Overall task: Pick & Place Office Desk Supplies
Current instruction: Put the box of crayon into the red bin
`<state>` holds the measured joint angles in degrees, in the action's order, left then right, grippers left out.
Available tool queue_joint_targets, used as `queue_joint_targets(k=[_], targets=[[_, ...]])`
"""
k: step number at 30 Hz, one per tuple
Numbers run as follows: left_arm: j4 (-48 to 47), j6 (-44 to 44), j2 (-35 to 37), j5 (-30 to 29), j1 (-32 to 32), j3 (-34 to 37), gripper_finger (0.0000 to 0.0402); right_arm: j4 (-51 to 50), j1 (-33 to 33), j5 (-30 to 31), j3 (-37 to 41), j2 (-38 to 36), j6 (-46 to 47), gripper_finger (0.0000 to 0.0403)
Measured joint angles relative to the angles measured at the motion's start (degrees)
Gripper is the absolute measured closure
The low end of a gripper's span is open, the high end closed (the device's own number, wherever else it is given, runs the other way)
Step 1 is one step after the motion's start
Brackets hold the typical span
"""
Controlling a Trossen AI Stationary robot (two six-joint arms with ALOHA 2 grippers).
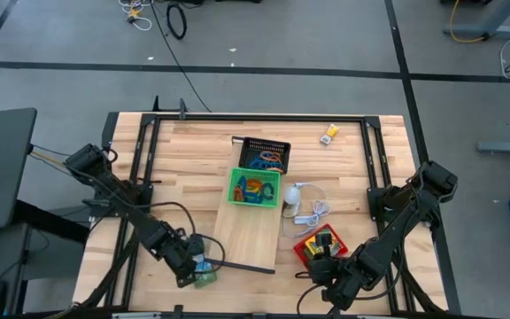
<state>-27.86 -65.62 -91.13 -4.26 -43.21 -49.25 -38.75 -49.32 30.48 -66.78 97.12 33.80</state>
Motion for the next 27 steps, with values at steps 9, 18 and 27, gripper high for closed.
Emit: queue_joint_targets(k=[9, 18, 27], targets=[[4.99, 0.13, 2.62, 2.02, 1.33, 6.34, 0.0216, -0.24, 0.00, -0.98, 0.00, -0.02, -0.18, 0.0375], [16.99, 1.64, 2.93, 4.91, 2.07, 11.67, 0.0239, -0.53, 0.00, -0.97, 0.00, -0.02, 0.00, 0.0375], [17.47, 6.02, 2.78, 7.91, 1.94, 11.22, 0.0394, -0.91, 0.04, -0.96, 0.00, -0.01, 0.00, 0.0375]])
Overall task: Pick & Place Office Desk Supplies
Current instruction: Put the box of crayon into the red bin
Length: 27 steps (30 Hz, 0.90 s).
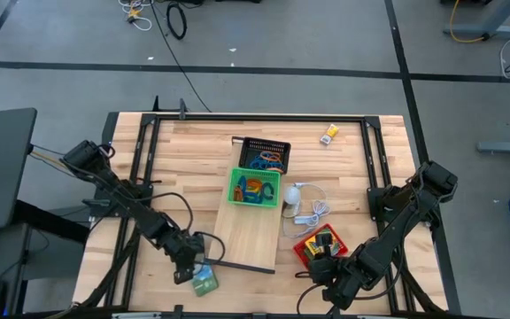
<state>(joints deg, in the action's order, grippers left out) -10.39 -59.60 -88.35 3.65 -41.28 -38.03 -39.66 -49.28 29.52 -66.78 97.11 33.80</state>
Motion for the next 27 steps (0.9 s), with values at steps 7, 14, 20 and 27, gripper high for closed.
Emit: queue_joint_targets(k=[7, 14, 20, 27], targets=[[-10.87, 1.35, -0.18, 1.31, -1.60, -5.66, 0.0398, 0.00, 0.00, 0.02, 0.00, -0.01, 0.00, 0.0376], [-31.63, 1.77, -0.18, -3.77, -3.45, -16.65, 0.0400, 0.00, 0.02, 0.66, 0.00, 0.00, 0.00, 0.0375], [-49.85, 1.49, -0.18, -10.28, -4.26, -27.16, 0.0400, 0.00, 0.72, 1.83, 0.02, -0.01, 0.02, 0.0376], [-66.01, 0.73, -0.16, -14.03, -5.03, -36.12, 0.0401, 1.33, 3.13, 3.38, 0.00, -0.01, -0.21, 0.0375]])
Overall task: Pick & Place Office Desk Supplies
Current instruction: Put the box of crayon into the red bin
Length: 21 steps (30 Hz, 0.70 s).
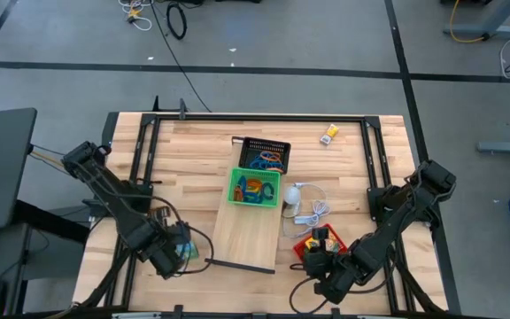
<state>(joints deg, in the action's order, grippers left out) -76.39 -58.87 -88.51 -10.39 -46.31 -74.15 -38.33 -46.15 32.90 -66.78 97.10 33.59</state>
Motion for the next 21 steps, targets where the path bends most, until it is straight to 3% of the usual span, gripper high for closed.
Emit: queue_joint_targets(k=[5, 9, 16, 21], targets=[[-12.52, -1.16, 0.02, -3.21, -0.63, -5.36, 0.0401, 3.18, 2.46, 9.54, 0.02, 0.00, -0.02, 0.0375], [-13.53, 0.05, 1.02, -5.92, -0.65, -8.35, 0.0401, 9.01, 5.02, 12.67, 0.03, -0.04, -5.73, 0.0354], [-13.60, 1.22, 1.99, -10.18, -1.00, -10.84, 0.0401, 27.69, 8.80, 12.43, 0.07, -1.77, -23.42, 0.0242], [-13.62, 3.97, 2.05, -14.69, -0.96, -10.84, 0.0401, 39.24, 10.42, 6.07, 0.07, -4.75, -33.72, 0.0177]])
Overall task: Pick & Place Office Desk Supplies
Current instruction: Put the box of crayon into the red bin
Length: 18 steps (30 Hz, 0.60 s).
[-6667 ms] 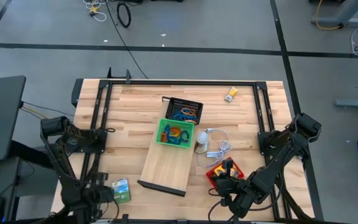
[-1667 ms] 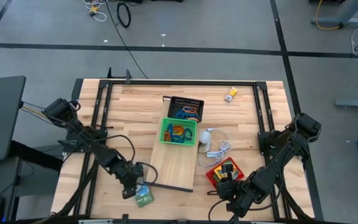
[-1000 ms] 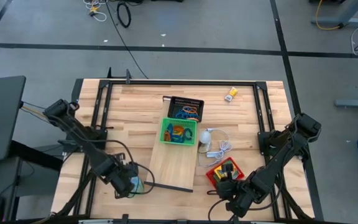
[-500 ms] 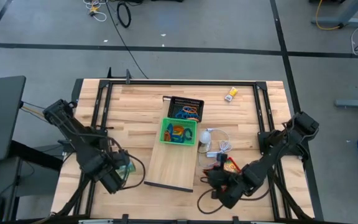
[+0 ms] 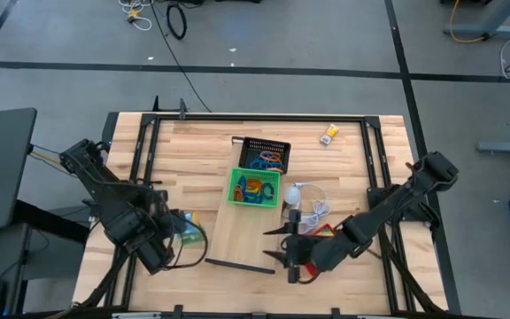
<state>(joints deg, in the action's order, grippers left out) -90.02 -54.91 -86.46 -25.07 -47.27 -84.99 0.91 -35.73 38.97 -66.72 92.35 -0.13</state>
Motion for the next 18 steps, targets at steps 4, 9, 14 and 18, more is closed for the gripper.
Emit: queue_joint_targets(k=[4, 9, 14, 18], targets=[[0.19, 3.08, 0.00, -6.08, 0.15, -0.04, 0.0401, 3.39, 1.38, -6.01, -0.02, -1.40, -3.15, 0.0169], [0.03, 7.21, 0.00, -10.54, 0.90, -2.10, 0.0401, 5.25, 3.78, -11.36, -0.02, -1.46, -3.21, 0.0178], [0.03, 12.43, 0.00, -14.44, 1.67, -6.34, 0.0401, 6.72, 6.58, -12.28, -0.02, -1.46, -2.24, 0.0179], [0.04, 16.65, 0.00, -18.36, 2.76, -9.25, 0.0401, 10.13, 10.42, -17.47, -0.02, -1.46, 1.39, 0.0173]])
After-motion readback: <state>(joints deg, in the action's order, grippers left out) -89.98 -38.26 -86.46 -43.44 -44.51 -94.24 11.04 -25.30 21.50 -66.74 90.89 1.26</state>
